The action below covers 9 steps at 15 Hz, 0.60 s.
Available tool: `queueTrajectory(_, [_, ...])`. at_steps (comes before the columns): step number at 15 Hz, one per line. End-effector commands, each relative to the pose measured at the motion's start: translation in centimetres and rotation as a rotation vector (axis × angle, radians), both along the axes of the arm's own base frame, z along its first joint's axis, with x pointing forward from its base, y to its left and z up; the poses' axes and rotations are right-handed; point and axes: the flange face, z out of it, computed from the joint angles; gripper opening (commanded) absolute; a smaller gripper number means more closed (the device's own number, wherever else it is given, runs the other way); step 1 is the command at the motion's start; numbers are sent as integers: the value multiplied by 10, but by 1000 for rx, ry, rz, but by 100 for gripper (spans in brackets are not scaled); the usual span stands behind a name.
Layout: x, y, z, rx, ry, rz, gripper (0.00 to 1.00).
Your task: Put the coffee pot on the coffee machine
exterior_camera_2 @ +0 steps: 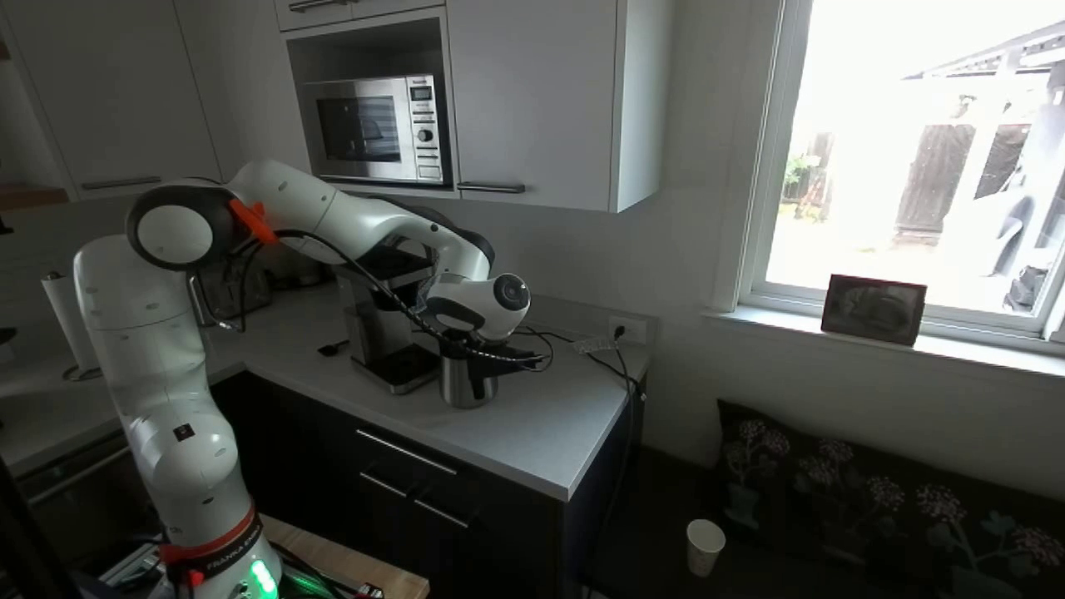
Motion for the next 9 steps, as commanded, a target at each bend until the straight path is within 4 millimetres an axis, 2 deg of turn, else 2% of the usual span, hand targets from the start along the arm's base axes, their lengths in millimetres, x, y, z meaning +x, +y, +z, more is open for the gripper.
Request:
queueTrajectory(1, [-1,-2,-1,-30,45,-9,60])
queueTrajectory(2, [-1,-2,-1,-29,50,-6,61])
queueTrajectory(3, [-1,-1,-1,-29,64,1,67])
queueTrajectory(4, [-2,0,-2,-30,73,5,67])
queueTrajectory(5, [-1,1,-3,-33,80,9,59])
queueTrajectory(7, [-1,2,-4,-37,88,13,73])
queueTrajectory(8, [0,3,-4,-35,88,16,58])
queueTrajectory(9, [0,4,-5,-33,89,24,38])
